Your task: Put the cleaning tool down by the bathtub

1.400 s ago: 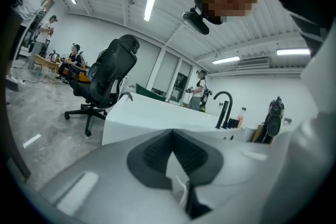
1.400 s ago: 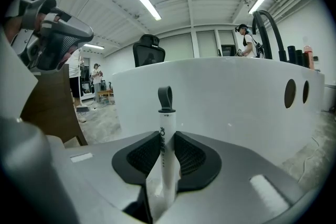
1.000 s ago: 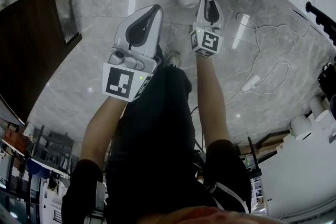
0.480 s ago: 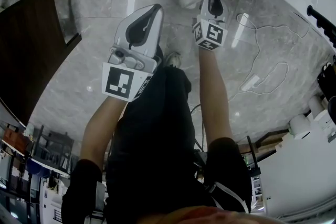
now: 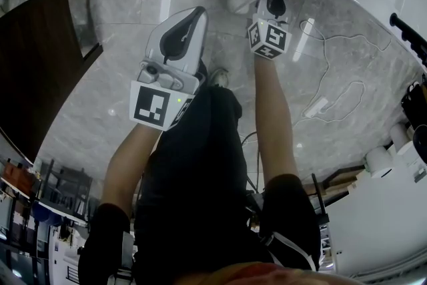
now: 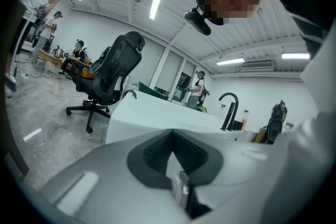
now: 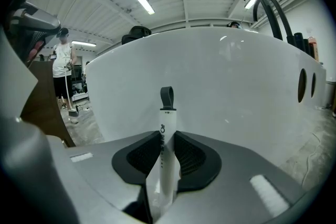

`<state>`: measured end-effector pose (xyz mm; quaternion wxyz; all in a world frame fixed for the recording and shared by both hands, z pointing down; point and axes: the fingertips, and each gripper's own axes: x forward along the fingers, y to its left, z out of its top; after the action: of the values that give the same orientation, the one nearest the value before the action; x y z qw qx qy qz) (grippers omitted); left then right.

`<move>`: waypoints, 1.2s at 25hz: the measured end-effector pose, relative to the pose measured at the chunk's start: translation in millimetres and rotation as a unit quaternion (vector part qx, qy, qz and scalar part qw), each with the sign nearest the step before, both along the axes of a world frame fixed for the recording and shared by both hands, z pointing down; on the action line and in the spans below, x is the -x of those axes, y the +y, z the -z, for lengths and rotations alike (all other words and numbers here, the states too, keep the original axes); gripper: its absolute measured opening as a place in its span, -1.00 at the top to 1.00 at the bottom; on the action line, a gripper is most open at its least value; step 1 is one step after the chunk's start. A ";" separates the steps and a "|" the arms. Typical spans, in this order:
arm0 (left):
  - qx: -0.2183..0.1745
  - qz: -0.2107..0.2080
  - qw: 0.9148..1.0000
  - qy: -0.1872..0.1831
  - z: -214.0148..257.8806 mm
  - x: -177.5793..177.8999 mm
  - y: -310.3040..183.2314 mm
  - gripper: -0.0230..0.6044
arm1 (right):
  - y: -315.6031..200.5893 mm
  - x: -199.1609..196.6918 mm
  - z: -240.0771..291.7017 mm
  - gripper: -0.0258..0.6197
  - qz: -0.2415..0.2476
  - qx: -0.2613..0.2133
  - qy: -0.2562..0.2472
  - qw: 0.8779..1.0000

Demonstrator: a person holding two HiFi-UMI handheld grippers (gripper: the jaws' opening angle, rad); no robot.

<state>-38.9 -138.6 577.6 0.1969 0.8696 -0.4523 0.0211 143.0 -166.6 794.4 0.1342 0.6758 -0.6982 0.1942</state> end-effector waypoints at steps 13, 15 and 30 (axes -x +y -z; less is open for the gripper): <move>-0.003 0.009 1.000 0.004 -4.9 4.7 -15.7 0.90 | -13.5 -2.7 -8.6 0.65 -0.001 0.004 0.000 1.000; 0.000 0.010 1.000 0.005 -5.7 4.7 -17.4 0.90 | -14.6 -3.1 -8.6 0.65 0.000 0.004 0.000 1.000; 0.006 0.014 1.000 0.012 -5.0 10.6 -31.2 0.90 | -22.1 -1.0 -11.6 0.65 -0.009 0.010 -0.002 1.000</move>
<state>-49.5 -169.8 582.5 0.2074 0.8620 -0.4623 0.0104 144.0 -188.7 806.0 0.1381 0.6801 -0.6905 0.2040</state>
